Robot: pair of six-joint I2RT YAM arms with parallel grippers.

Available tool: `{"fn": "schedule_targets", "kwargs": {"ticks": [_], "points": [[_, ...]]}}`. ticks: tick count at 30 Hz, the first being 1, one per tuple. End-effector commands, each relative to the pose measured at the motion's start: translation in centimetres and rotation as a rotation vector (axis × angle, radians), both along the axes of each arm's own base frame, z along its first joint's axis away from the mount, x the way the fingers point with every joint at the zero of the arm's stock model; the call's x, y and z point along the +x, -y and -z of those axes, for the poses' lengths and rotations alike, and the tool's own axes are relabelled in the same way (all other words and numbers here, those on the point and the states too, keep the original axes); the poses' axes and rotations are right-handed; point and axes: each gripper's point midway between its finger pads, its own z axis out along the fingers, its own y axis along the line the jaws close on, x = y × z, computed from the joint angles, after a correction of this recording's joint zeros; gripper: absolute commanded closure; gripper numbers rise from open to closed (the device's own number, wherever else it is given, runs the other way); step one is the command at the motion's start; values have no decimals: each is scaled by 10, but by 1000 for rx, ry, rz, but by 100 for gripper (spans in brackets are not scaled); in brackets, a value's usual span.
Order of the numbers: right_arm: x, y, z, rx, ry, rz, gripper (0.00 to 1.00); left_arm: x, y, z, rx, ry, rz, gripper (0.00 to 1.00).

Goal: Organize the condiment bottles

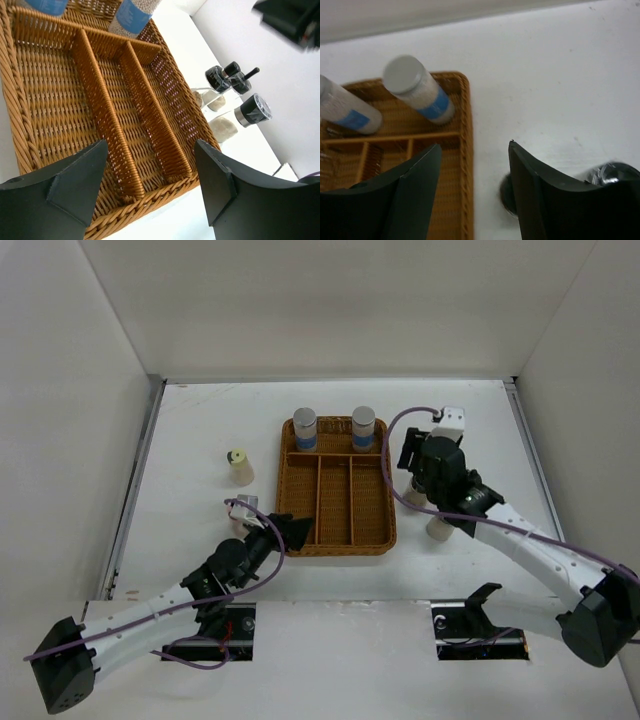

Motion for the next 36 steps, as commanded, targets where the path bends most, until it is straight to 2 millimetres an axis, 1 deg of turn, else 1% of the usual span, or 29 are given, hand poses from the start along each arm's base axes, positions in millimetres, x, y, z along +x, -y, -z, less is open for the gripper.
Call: {"fn": "schedule_targets", "kwargs": {"ticks": [1,3,6,8,10,11,13,16,19,22,24,29,31,34,36], "points": [[-14,23,43,-29,-109,60,28,-4,9,-25,-82,-4,31,32],[-16,28,57,-34,-144,57,21,-7,16,-51,-136,-18,52,32],[-18,29,76,-30,-189,44,12,-14,26,-99,-185,-13,86,31],[-17,35,84,-38,-217,53,9,-21,32,-130,-241,-5,118,31],[-16,43,88,-39,-229,73,7,-30,38,-158,-301,-5,147,31],[-15,46,88,-33,-230,82,7,-34,39,-169,-326,-1,158,31],[-14,45,87,-25,-237,78,6,-43,42,-191,-373,11,183,31],[-10,41,96,-36,-276,68,5,-51,42,-213,-422,24,187,30],[-4,43,103,-45,-294,83,5,-58,41,-227,-456,34,189,30],[2,42,107,-35,-302,93,5,-65,38,-250,-492,65,206,30],[6,41,108,-36,-310,94,5,-67,35,-259,-497,91,204,30],[13,36,109,-41,-318,93,8,-67,28,-262,-523,111,194,29],[15,37,108,-39,-315,98,13,-68,25,-268,-530,121,193,29],[17,38,108,-35,-314,105,20,-70,25,-269,-530,121,197,29],[18,41,111,-35,-323,111,20,-70,26,-270,-529,121,199,29]]}}
